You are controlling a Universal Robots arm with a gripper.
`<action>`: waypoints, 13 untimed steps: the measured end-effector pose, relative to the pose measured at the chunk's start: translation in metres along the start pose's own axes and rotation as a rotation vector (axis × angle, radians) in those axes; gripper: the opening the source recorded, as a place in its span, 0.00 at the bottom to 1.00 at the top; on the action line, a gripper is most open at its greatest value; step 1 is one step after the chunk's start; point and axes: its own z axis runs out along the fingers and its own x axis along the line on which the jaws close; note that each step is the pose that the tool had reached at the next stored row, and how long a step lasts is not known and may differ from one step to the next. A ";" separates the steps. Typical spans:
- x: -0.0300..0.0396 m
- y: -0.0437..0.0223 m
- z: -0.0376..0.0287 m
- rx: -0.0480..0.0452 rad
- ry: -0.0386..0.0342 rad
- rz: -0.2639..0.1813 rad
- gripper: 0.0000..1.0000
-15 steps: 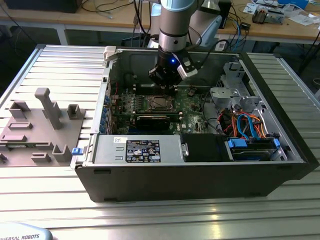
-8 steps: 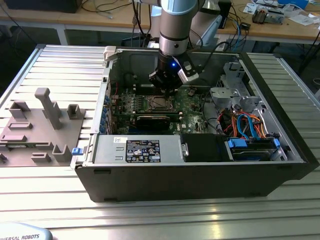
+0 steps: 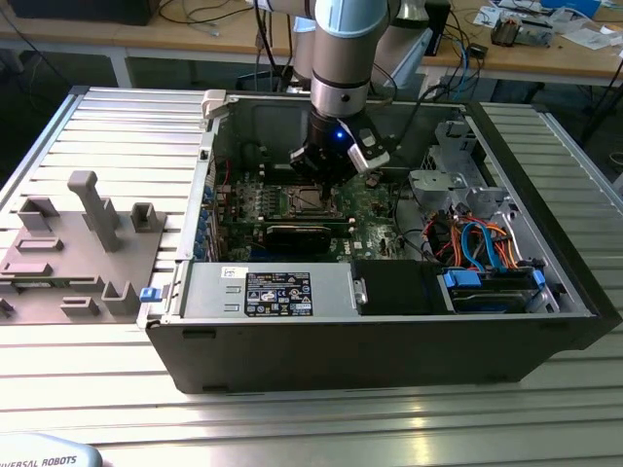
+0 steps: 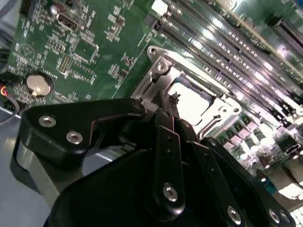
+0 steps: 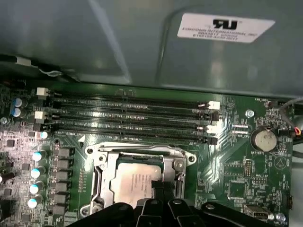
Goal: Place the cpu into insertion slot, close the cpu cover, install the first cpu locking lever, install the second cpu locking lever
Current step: 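Install the first cpu locking lever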
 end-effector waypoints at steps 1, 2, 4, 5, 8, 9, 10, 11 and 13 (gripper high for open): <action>0.0001 -0.0011 -0.0008 0.0002 0.0001 0.000 0.11; 0.0002 -0.0011 -0.0020 0.0002 0.0001 0.000 0.11; 0.0001 -0.0010 -0.0053 0.0001 0.0000 0.000 0.11; 0.0001 -0.0010 -0.0073 0.0001 0.0000 0.000 0.11; 0.0000 -0.0008 -0.0125 0.0000 -0.0001 0.000 0.11; 0.0000 -0.0008 -0.0132 0.0001 0.0000 0.000 0.11; 0.0000 -0.0008 -0.0138 0.0001 0.0001 0.000 0.11; 0.0000 -0.0008 -0.0148 0.0001 0.0000 0.000 0.11; 0.0000 -0.0007 -0.0175 0.0002 0.0001 0.000 0.11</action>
